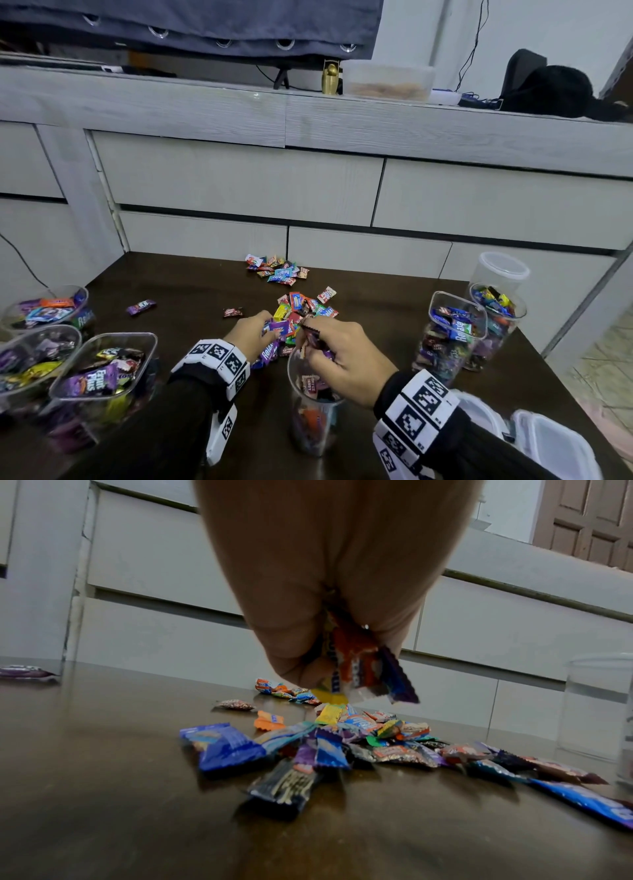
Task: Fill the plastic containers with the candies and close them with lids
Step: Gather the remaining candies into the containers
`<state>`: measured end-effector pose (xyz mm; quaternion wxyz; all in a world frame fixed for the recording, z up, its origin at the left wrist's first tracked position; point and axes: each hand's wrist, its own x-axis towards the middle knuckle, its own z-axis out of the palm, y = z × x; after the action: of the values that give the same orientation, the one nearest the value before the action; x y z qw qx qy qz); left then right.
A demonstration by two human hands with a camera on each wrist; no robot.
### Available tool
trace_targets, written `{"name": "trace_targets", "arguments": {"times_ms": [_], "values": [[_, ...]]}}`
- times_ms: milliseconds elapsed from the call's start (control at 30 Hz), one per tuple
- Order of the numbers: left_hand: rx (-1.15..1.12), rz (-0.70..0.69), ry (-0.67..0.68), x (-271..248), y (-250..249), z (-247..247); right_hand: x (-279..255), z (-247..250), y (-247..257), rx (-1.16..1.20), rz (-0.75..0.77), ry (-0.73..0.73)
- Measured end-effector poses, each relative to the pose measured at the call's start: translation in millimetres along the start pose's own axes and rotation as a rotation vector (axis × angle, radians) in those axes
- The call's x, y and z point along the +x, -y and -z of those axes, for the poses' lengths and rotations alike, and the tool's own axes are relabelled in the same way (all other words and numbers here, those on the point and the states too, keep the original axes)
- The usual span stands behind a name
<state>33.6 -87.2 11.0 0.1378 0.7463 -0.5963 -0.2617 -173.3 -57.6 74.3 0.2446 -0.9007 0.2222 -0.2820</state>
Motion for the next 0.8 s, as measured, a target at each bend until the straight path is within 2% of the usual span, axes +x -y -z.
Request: {"name": "trace_targets", "arguments": {"times_ms": [133,233,367,467,600,800], "values": [[-0.064,-0.071,-0.033,-6,-5,7,0,-1,-1,-0.051,0.001,0.041],[-0.159,-0.164,-0.106,-14,-14,18,0,0,-1,-0.076,-0.004,0.057],[-0.292,-0.288,-0.183,-29,-31,30,0,2,2,-0.135,0.061,0.094],[-0.304,-0.364,-0.211,-40,-45,36,0,5,3,-0.096,0.060,0.120],[-0.384,-0.465,-0.183,-54,-61,43,0,10,6,0.000,0.068,0.167],[-0.410,-0.482,-0.167,-63,-72,48,-5,14,-1,-0.013,0.075,0.133]]}}
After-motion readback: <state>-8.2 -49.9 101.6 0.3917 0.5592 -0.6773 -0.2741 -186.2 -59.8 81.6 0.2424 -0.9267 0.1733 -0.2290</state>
